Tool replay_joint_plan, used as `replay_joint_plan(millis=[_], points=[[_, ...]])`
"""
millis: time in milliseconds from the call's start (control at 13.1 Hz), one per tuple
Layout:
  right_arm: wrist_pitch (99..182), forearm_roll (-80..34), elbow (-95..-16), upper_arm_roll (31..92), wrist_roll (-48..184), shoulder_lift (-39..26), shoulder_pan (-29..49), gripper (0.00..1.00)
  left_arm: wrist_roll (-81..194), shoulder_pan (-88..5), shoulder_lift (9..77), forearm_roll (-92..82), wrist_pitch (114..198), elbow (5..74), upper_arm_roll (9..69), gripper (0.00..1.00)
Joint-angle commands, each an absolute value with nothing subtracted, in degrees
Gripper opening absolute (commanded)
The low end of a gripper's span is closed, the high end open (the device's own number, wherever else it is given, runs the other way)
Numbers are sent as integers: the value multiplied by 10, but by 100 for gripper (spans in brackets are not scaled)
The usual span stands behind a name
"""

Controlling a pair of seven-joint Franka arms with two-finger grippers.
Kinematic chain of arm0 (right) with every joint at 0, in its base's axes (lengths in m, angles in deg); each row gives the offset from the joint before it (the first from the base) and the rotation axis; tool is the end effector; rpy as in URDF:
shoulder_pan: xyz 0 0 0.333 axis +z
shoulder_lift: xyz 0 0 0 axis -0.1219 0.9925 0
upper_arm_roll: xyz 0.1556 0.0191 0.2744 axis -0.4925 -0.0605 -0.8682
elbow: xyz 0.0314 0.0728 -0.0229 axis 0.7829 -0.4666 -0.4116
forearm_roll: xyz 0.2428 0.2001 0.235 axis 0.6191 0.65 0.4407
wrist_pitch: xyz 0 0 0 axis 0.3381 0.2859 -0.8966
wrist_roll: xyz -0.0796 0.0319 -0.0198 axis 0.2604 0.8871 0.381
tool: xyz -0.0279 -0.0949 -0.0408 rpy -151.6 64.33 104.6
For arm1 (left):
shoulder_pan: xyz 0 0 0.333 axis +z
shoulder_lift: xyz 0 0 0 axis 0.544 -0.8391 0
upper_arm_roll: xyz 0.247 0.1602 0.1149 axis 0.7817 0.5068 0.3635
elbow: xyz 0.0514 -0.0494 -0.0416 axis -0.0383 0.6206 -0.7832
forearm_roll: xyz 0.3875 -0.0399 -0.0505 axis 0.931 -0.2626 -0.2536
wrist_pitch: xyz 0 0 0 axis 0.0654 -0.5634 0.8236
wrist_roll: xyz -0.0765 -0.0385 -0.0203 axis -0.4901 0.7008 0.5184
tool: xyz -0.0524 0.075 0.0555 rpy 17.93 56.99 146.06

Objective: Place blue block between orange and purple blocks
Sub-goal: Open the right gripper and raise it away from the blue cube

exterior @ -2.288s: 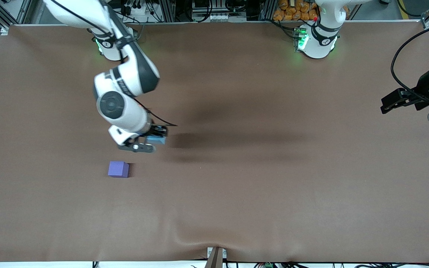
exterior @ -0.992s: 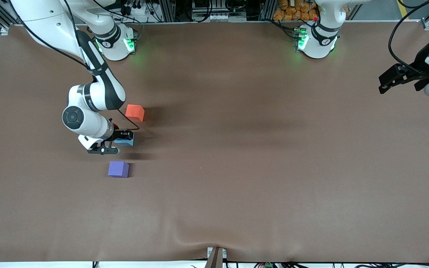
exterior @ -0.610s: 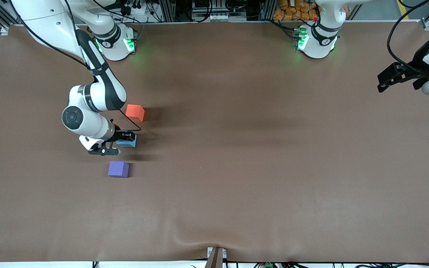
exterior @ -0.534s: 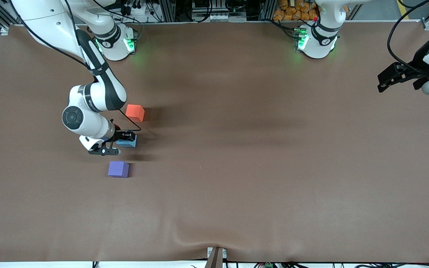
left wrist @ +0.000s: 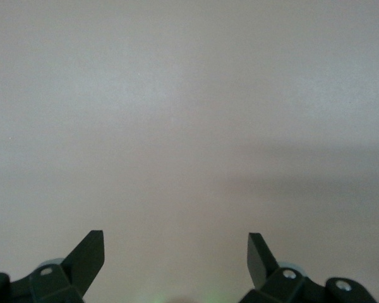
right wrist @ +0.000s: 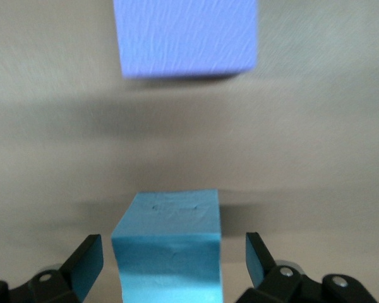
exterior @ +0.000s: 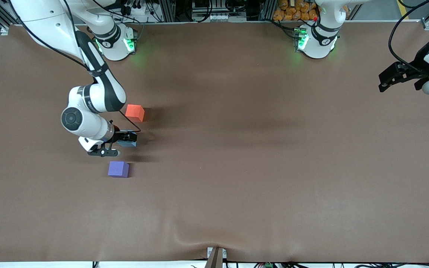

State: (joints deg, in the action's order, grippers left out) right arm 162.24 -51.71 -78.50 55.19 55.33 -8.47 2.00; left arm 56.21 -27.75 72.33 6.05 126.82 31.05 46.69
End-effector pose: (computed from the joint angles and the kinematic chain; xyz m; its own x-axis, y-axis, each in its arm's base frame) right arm 0.5557 0.0978 0.2242 0.9903 -0.0685 -0.1207 -0.0781 -0.9940 -0.0762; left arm 0.5281 -0.0492 0.6472 0.9996 0.0286 0.0056 0.0288 -0.9987 -0.0416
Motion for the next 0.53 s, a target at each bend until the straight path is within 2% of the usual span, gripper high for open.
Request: replay_joint_plan(millis=[0,305,458], points=[[1529,-513,-747,547,567,-144,-27,100,574,-272,731,46,1269,314,467,100],[1444,-556,-718,547,604,-254,-80,100,575,-272,735,46,1268,314,468,100],[1369,-560,-684,547,647,-292,-95,100,575,-272,736,46,1268,314,468,100]])
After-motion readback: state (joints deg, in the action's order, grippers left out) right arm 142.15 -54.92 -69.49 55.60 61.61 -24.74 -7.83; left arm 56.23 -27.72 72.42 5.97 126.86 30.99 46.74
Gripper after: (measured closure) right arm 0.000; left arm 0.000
